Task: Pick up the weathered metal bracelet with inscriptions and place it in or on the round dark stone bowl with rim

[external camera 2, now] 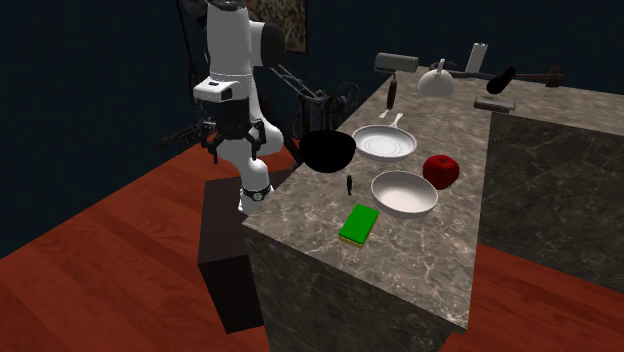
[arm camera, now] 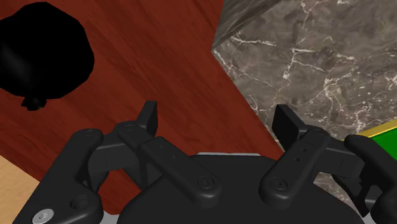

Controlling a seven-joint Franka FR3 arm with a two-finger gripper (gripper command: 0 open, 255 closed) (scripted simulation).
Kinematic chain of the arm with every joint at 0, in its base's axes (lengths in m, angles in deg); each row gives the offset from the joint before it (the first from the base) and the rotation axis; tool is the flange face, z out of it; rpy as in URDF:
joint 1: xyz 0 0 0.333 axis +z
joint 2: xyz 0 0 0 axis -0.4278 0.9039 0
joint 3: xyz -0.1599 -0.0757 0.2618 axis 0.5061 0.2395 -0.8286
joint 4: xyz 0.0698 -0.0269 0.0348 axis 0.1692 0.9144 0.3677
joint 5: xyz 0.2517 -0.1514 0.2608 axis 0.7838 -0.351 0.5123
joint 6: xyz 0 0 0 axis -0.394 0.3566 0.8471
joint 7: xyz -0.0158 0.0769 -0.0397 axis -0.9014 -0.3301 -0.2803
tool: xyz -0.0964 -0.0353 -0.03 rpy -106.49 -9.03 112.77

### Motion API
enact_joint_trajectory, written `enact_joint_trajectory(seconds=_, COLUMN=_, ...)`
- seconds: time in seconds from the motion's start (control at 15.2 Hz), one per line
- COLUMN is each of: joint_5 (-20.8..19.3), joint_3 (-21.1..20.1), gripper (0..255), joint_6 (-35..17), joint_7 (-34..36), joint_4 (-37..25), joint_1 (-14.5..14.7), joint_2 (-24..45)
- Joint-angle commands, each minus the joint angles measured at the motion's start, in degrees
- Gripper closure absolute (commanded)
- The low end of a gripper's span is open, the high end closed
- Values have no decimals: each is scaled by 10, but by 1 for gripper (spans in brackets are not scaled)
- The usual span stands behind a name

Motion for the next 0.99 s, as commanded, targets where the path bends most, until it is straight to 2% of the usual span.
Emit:
enact_joint_trajectory(seconds=0.0, joint_5=0, joint_3=0, gripper=0, joint_6=0, joint_7=0, joint_4=0, joint_1=0, joint_2=0)
enact_joint_trajectory(seconds=0.92, joint_5=140, joint_3=-113, gripper=0, joint_6=-61, joint_7=105, joint_4=82, joint_1=86, joint_2=17)
